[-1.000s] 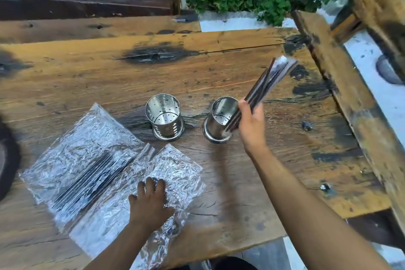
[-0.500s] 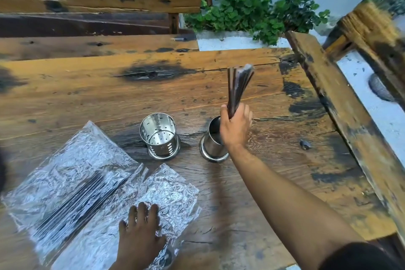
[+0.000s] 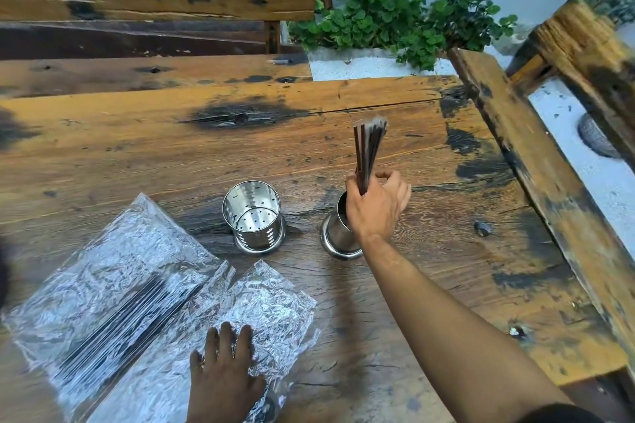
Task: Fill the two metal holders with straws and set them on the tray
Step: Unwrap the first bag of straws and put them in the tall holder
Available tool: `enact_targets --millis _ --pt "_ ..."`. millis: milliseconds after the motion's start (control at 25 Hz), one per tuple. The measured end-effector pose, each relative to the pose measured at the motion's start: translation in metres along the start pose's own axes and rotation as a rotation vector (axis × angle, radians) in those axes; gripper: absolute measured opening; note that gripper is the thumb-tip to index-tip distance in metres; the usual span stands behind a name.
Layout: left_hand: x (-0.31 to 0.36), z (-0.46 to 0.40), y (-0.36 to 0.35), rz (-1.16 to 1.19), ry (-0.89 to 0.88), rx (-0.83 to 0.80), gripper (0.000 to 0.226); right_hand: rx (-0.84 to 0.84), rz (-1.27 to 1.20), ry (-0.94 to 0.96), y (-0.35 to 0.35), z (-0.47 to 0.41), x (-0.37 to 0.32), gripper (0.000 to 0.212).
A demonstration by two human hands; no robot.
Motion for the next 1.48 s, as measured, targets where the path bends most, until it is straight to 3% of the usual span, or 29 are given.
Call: enact_targets --millis 280,400,560,720,840,1000,1160,1320,1480 --pt "0.001 -0.001 -0.002 0.000 0.003 0.018 0.105 -0.102 0.246 0.099 -0.001 0.006 0.015 0.071" --pt "-0.002 0.000 -0.003 -0.009 0.028 0.029 0.103 -0.163 0.242 0.074 -0.004 0.013 0.026 0.075" --pt "-0.006 -0.003 -0.004 -0.021 0.036 0.068 0.102 -0.289 0.114 -0.037 -0.015 0.013 0.041 0.071" --pt "-0.012 -0.009 -0.015 -0.056 0.044 0.041 0.099 -0.372 0.045 -0.046 -0.019 0.013 0.044 0.086" --pt "-0.012 -0.010 -0.017 -0.044 0.043 0.046 0.099 -0.372 -0.138 -0.065 -0.014 0.017 0.047 0.092" --pt "-0.012 -0.011 -0.017 -0.024 0.036 0.067 0.100 -0.358 -0.466 -0.061 -0.006 0.015 0.040 0.075" --pt "-0.013 -0.012 -0.018 -0.027 0.037 0.061 0.100 -0.273 -0.587 -0.066 0.009 0.003 0.031 0.061" --pt "-0.014 -0.010 -0.017 -0.026 0.013 0.055 0.096 -0.314 -0.484 0.068 0.010 -0.002 0.011 0.036" --pt "-0.014 -0.010 -0.019 -0.025 0.001 0.039 0.095 -0.393 -0.101 0.097 -0.003 0.006 0.024 0.051"
Point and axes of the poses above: each hand's wrist, its own z-axis away from the middle knuckle, its own y-axis out of the back of the hand, x = y × z, the point moved 10 cm from there along -z, towards the middle knuckle, and after that the axes turned 2 degrees about -x, right-handed, at the moved point
